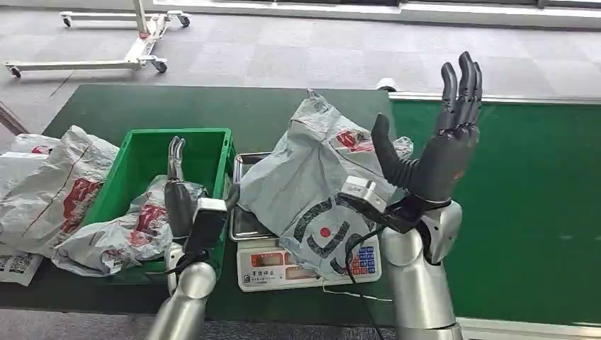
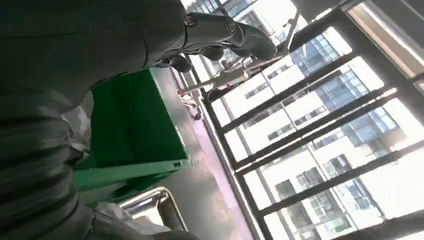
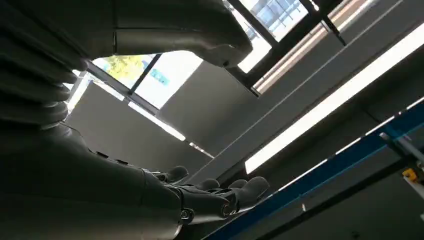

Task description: Moved the parcel from conveyor to table for the left to box.

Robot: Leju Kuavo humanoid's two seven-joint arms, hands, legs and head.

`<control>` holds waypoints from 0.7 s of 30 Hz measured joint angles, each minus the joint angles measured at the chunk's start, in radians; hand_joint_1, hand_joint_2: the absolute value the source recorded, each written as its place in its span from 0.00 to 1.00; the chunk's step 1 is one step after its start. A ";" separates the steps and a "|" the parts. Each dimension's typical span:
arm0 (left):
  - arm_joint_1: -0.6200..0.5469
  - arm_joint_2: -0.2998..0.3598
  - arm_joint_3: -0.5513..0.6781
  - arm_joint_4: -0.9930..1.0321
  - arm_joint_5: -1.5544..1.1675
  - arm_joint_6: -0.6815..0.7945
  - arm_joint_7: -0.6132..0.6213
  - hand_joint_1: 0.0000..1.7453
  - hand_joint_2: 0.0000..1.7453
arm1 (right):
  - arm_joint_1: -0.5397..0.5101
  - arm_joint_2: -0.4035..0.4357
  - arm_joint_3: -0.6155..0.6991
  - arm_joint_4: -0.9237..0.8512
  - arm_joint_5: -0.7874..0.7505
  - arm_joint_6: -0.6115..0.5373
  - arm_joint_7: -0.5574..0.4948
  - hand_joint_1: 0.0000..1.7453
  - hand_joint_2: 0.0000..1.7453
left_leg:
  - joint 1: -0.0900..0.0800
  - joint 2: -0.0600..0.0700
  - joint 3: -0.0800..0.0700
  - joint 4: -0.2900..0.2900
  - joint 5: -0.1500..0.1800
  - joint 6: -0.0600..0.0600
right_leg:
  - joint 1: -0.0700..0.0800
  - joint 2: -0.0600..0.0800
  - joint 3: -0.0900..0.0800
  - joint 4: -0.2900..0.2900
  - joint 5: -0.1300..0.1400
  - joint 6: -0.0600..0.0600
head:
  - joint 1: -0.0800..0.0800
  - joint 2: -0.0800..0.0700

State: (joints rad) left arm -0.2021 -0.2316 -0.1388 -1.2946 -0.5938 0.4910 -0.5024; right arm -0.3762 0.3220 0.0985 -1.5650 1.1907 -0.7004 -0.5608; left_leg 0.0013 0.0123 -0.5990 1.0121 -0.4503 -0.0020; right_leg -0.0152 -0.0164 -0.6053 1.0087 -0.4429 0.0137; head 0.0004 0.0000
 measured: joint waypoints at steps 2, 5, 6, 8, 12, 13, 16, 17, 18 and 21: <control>-0.033 -0.002 -0.026 0.058 -0.023 -0.013 0.002 0.00 1.00 | 0.010 0.000 -0.007 -0.027 -0.013 0.000 -0.014 0.00 1.00 | 0.000 0.000 0.000 0.000 0.000 0.000 | 0.000 0.001 0.000 0.000 0.001 0.000 | 0.000 0.000; -0.083 -0.009 -0.065 0.150 -0.065 -0.042 0.011 0.00 1.00 | 0.017 0.000 -0.011 -0.051 -0.013 0.001 -0.014 0.00 1.00 | 0.000 0.000 0.000 0.000 0.001 0.000 | 0.000 0.001 0.000 0.000 0.001 0.000 | 0.000 0.000; -0.101 -0.013 -0.081 0.187 -0.079 -0.047 0.011 0.00 1.00 | 0.017 0.000 -0.011 -0.053 -0.009 0.001 -0.012 0.00 1.00 | 0.000 0.000 0.000 0.000 0.001 0.000 | 0.000 0.001 0.000 0.000 0.001 0.000 | 0.000 0.000; -0.134 -0.024 -0.112 0.260 -0.099 -0.053 0.010 0.00 1.00 | 0.017 0.000 -0.011 -0.053 -0.005 0.001 -0.013 0.00 1.00 | 0.000 0.000 0.000 0.000 0.001 0.001 | 0.000 0.001 0.000 0.000 0.002 0.001 | 0.000 0.000; -0.178 -0.040 -0.181 0.388 -0.159 -0.124 -0.004 0.00 1.00 | 0.016 0.000 -0.011 -0.052 -0.020 0.002 -0.027 0.00 1.00 | 0.000 0.000 0.000 0.000 0.001 0.001 | 0.000 0.001 0.001 0.000 0.002 0.001 | 0.000 0.000; -0.185 -0.045 -0.207 0.423 -0.176 -0.143 -0.003 0.00 1.00 | 0.016 0.000 -0.011 -0.051 -0.021 0.002 -0.028 0.00 1.00 | 0.000 0.000 -0.001 0.000 0.001 0.001 | 0.000 0.001 0.000 0.000 0.002 0.001 | 0.000 0.000; -0.200 -0.063 -0.262 0.504 -0.221 -0.169 0.002 0.00 1.00 | 0.016 0.000 -0.011 -0.047 -0.030 0.003 -0.029 0.00 1.00 | 0.000 0.000 -0.001 0.000 0.001 0.001 | 0.000 0.001 0.000 0.000 0.002 0.001 | 0.000 0.000; -0.206 -0.071 -0.281 0.533 -0.236 -0.172 0.008 0.00 1.00 | 0.016 0.000 -0.011 -0.047 -0.030 0.003 -0.029 0.00 1.00 | 0.000 0.000 -0.001 0.000 0.001 0.001 | 0.000 0.001 0.000 0.000 0.002 0.001 | 0.000 0.000; -0.212 -0.078 -0.299 0.561 -0.247 -0.173 0.011 1.00 1.00 | 0.016 0.001 -0.011 -0.047 -0.031 0.003 -0.029 0.00 1.00 | 0.000 0.000 -0.001 0.000 0.001 0.001 | 0.000 0.001 0.000 0.000 0.001 0.001 | 0.000 0.000; -0.228 -0.087 -0.342 0.626 -0.263 -0.187 0.016 1.00 1.00 | 0.016 0.000 -0.011 -0.047 -0.030 0.003 -0.027 0.00 1.00 | 0.000 0.000 -0.001 0.000 0.001 0.001 | 0.000 0.001 0.000 0.000 0.001 0.001 | 0.000 0.000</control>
State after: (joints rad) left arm -0.4304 -0.3185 -0.4810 -0.6685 -0.8571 0.3040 -0.4868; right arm -0.3598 0.3223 0.0877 -1.6125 1.1604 -0.6977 -0.5879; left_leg 0.0012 0.0121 -0.5998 1.0124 -0.4496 -0.0012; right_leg -0.0152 -0.0154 -0.6052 1.0087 -0.4414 0.0146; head 0.0004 0.0000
